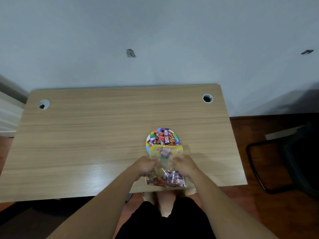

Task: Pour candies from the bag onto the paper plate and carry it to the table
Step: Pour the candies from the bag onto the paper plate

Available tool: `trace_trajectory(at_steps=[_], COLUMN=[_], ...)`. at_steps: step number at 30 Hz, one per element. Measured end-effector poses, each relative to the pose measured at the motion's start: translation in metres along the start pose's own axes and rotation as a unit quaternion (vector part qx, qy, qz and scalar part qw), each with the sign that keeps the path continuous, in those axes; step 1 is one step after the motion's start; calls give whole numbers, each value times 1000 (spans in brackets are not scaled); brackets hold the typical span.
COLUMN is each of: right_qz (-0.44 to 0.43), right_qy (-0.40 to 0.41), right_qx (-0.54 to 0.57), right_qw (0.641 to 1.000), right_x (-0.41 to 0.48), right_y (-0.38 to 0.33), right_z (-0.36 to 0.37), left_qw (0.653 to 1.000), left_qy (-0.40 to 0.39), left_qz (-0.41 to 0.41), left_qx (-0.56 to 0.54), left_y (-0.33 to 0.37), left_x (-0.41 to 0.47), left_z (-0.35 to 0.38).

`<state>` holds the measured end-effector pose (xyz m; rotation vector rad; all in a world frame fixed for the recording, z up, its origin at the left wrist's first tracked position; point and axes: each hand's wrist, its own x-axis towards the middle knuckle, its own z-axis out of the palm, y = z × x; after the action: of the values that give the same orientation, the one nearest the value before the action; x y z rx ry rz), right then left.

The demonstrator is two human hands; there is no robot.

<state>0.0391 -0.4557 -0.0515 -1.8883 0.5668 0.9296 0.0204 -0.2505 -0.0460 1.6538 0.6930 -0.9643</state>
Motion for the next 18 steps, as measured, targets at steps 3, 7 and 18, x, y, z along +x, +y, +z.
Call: trace_trajectory(at_steps=[3, 7, 18], right_qz=[2, -2, -19], right_qy=[-4, -7, -8], right_qx=[3, 10, -7], right_qw=[1000, 1000, 1000], right_x=[-4, -9, -9], right_y=[0, -1, -4], right_z=[-1, -1, 3], left_qw=[1000, 996, 987], left_qy=[-19, -47, -68], left_qz=[-5, -20, -19], left_qx=[-20, -68, -144], left_y=[-1, -7, -20], left_x=[-2, -6, -11], left_z=[0, -4, -18])
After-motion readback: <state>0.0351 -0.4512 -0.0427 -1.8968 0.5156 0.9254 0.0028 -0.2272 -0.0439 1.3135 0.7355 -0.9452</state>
